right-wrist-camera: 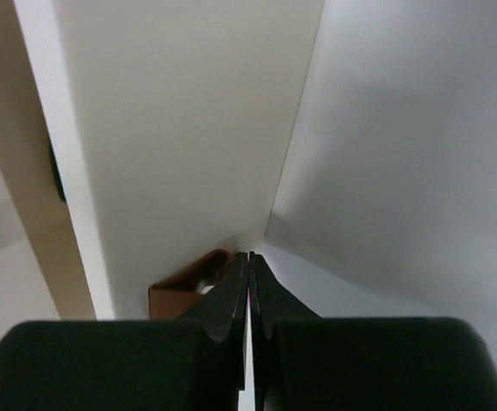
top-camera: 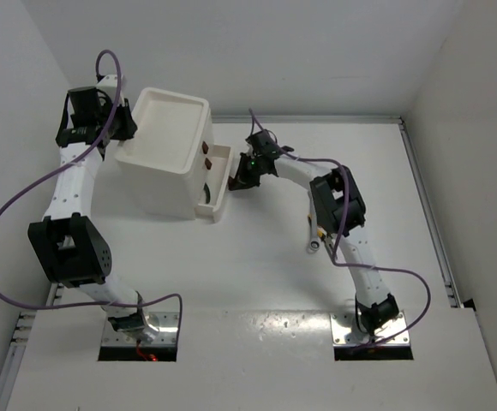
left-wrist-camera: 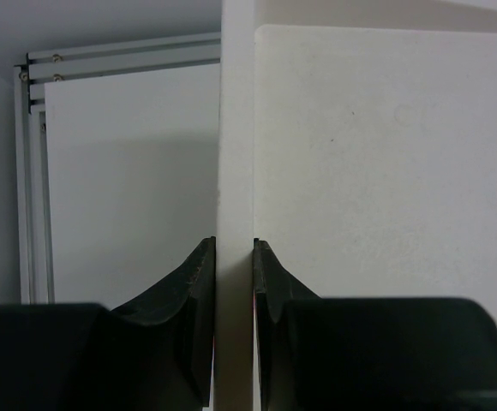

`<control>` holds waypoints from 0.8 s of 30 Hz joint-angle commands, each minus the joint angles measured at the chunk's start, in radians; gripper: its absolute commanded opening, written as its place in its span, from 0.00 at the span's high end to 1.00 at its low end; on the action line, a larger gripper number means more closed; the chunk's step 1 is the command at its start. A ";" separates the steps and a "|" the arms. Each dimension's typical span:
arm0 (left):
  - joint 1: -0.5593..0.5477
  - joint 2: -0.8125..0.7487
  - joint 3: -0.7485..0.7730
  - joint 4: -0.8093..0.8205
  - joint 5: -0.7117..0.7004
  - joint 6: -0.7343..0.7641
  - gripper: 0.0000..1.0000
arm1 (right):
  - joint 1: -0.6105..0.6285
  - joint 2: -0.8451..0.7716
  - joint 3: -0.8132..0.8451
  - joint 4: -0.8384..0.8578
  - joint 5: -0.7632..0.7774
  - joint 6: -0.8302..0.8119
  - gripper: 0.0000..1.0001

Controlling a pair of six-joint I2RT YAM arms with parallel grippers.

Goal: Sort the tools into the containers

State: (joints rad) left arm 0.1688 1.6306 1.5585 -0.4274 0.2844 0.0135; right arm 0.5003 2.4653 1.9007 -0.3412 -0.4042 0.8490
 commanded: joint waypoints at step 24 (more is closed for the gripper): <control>-0.092 0.103 -0.057 -0.162 0.119 -0.069 1.00 | 0.098 0.064 0.176 0.280 -0.139 0.121 0.77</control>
State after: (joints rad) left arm 0.1627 1.6363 1.5604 -0.4217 0.2817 0.0143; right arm 0.5716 2.5835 2.0533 -0.1928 -0.4580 0.9646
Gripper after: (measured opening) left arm 0.241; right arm 0.213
